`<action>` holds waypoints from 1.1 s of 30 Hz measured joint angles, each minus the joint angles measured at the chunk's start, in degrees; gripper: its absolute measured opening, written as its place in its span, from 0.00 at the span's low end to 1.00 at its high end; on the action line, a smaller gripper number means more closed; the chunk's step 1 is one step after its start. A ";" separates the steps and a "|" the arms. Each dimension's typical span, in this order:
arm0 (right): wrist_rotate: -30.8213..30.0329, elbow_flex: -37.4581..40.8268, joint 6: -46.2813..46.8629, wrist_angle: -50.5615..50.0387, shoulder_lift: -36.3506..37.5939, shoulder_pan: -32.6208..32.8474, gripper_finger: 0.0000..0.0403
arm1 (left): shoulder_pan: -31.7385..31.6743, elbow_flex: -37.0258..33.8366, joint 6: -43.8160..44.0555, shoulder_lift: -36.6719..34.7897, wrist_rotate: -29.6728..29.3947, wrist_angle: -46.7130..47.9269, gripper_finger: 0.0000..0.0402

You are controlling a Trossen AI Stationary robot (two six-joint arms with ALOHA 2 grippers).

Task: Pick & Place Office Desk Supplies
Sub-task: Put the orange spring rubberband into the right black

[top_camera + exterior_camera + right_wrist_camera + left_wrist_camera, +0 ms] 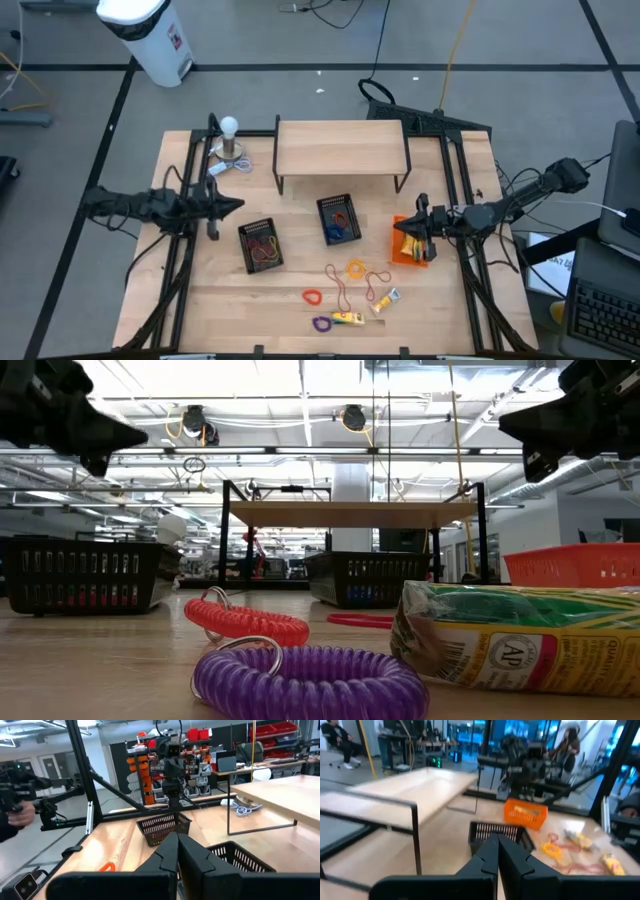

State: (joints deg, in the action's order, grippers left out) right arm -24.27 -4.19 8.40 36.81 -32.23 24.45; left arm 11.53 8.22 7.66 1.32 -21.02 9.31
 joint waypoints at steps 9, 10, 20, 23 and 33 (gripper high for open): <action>-1.45 -1.65 0.97 6.18 -4.25 0.02 0.00 | 0.00 -3.44 -0.61 -0.02 0.14 -0.42 0.01; -1.42 -2.86 0.42 6.29 -5.36 0.02 0.00 | 0.00 -3.53 -1.06 0.00 0.19 -0.25 0.01; -1.06 -16.31 -4.99 0.74 -18.62 0.02 0.00 | 0.00 -3.51 -2.52 -0.02 2.14 0.80 0.02; -1.13 -20.68 -6.26 -0.18 -24.71 0.02 0.00 | 0.00 -3.51 -2.57 0.00 1.16 -0.20 0.02; -0.04 -38.98 -2.71 -13.75 -46.55 0.02 0.00 | 0.00 -3.51 -1.29 0.11 -3.47 -0.41 0.05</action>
State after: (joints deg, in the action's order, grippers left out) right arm -24.31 -43.16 5.68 23.06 -78.77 24.47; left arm 11.53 4.71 6.37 1.43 -24.49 8.91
